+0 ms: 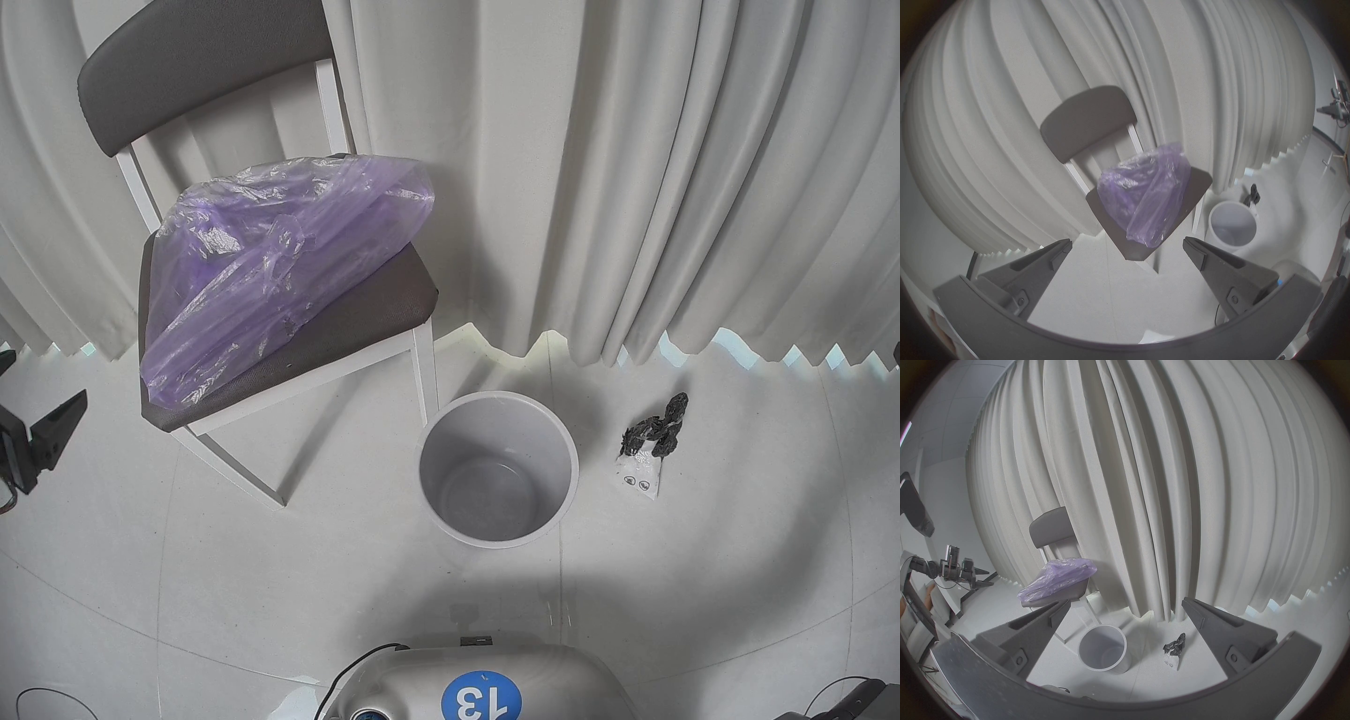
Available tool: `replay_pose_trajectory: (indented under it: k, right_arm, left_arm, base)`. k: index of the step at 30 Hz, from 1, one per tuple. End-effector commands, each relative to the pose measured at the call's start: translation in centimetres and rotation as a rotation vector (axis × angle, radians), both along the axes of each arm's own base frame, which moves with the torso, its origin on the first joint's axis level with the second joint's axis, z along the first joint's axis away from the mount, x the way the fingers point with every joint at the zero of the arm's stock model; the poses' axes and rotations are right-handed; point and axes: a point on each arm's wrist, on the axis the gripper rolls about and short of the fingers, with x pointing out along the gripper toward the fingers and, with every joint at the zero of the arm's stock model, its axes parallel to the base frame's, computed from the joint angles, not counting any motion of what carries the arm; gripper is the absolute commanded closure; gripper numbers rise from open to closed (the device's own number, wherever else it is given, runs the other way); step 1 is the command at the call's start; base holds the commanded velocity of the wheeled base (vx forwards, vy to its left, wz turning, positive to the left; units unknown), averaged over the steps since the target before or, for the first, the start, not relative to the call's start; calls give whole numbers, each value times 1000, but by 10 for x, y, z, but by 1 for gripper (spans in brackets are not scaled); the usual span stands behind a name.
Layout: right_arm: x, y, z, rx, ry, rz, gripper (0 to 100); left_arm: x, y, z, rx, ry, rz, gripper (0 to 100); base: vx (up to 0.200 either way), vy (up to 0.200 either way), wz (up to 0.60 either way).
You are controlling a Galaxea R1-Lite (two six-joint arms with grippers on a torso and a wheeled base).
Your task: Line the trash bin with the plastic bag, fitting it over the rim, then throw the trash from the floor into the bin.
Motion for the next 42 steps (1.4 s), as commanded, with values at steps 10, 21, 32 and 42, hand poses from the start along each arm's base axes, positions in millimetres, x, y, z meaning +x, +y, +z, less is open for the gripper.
replay_pose_trajectory:
  k: [10,21,32,42]
  right_arm:
    - [13,2,-5,0,47,9,0]
    - [16,2,-8,-2,64,9,0]
    - [16,2,-8,-2,64,9,0]
    - [15,2,-8,-3,64,9,0]
  left_arm:
    - [103,-11,-30,88,222,29,0]
    - [146,-12,-52,107,249,65,0]
    - [150,-12,-48,219,186,100,0]
    - [143,-11,-30,214,88,116,0]
  base:
    - [0,0,0]
    - [0,0,0]
    - [0,0,0]
    - [0,0,0]
